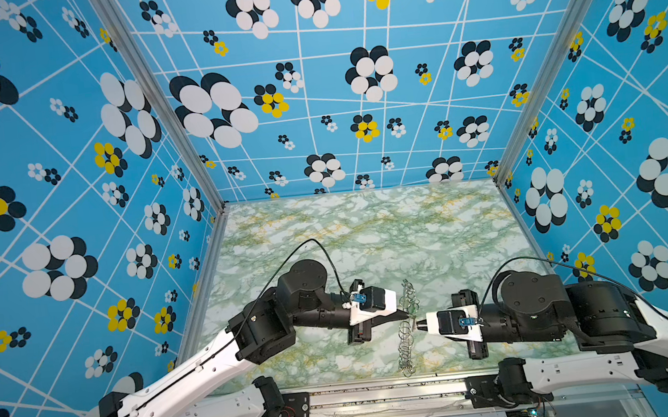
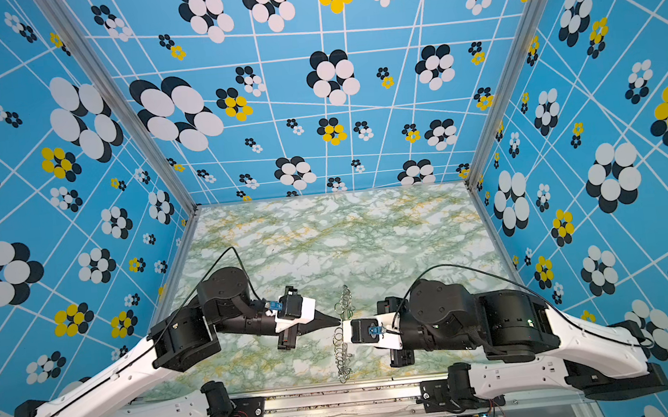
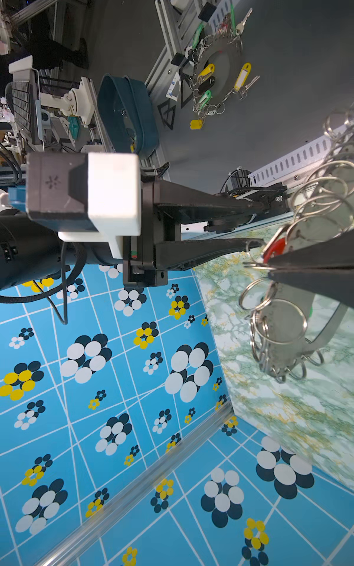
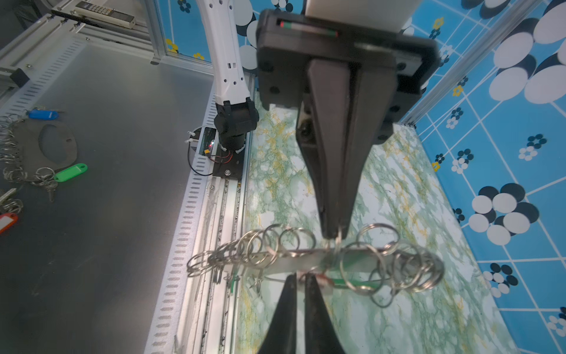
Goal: Put the keys on the keyring
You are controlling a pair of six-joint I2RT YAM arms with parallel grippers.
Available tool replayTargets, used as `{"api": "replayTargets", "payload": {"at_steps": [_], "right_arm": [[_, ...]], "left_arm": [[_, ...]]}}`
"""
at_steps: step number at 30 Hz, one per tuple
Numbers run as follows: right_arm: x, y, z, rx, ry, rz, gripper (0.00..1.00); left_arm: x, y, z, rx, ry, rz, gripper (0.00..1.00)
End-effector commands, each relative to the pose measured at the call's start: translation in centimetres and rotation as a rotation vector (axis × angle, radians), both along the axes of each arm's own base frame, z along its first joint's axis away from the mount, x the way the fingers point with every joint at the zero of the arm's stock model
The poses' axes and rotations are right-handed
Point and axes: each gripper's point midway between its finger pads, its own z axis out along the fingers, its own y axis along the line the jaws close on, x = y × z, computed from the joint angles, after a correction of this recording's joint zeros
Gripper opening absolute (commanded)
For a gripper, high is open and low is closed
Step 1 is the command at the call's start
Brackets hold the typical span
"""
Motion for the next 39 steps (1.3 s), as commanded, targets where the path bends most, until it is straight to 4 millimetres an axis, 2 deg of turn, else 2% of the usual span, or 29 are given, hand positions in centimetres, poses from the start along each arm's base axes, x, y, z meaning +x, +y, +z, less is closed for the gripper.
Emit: {"api": "replayTargets", "payload": {"at_steps": [1, 6, 12, 15, 20, 24, 27, 31, 34, 39], "right_arm": [[-0.7, -1.4, -1.9, -0.073, 0.053, 0.006, 0.2], [0.1, -2.2, -0.8, -0.04, 0.038, -0.051, 0.31], [1.8, -3.3, 2.8, 0.12, 0.014, -0.165, 0.5], [1.7, -3.0, 4.8, 0.2, 0.044, -0.17, 0.53], [1.0, -1.8, 6.5, 0.298, 0.106, -0.134, 0.52], [1.5, -0.2, 5.1, 0.268, 0.141, -0.167, 0.41], [1.8, 0.3, 4.8, 0.287, 0.16, -0.191, 0.38], [2.2, 0.4, 4.3, 0.28, 0.174, -0.225, 0.38], [2.5, 0.4, 3.7, 0.26, 0.17, -0.241, 0.32], [2.8, -0.1, 3.5, 0.255, 0.164, -0.266, 0.31]], "left_arm": [[0.0, 0.9, 4.3, -0.146, -0.076, 0.016, 0.0], [-0.1, 0.9, 4.1, -0.145, -0.08, 0.014, 0.0], [0.1, 0.8, 3.5, -0.153, -0.087, 0.02, 0.0], [0.4, 0.5, 3.2, -0.165, -0.082, 0.038, 0.0], [0.9, -0.2, 2.4, -0.164, -0.118, 0.092, 0.0], [0.8, -0.5, 2.3, -0.167, -0.157, 0.123, 0.0], [0.8, -0.6, 2.4, -0.177, -0.183, 0.144, 0.0], [0.8, -0.3, 2.7, -0.192, -0.197, 0.163, 0.0], [0.6, -0.2, 2.8, -0.201, -0.204, 0.163, 0.0], [0.5, 0.0, 3.1, -0.21, -0.209, 0.166, 0.0]]}}
